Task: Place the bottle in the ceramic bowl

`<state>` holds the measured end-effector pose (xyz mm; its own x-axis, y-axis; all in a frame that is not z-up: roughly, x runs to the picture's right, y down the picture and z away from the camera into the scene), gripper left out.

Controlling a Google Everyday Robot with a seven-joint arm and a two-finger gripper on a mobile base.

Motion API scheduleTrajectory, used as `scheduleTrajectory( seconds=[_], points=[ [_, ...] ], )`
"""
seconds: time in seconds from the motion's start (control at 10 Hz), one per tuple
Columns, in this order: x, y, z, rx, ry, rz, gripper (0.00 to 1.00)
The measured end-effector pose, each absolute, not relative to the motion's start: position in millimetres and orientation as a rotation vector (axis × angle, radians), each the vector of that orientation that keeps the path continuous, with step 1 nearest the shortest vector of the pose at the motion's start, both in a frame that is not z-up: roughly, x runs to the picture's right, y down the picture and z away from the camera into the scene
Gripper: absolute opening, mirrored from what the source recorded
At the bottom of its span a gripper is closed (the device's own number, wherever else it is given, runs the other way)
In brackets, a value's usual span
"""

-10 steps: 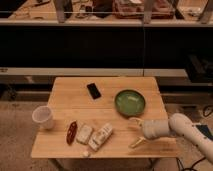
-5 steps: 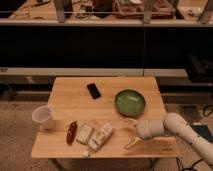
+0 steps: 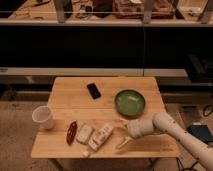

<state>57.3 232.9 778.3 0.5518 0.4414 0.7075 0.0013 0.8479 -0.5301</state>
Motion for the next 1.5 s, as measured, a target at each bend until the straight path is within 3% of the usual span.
scheduleTrajectory(
  seconds=[1.3, 1.4, 1.5],
  points=[
    [20, 234, 786, -0.491, -1.127, 0.26, 0.8],
    [19, 235, 787, -0.494, -1.129, 0.257, 0.77],
    [18, 237, 790, -0.498, -1.131, 0.253, 0.66]
  ],
)
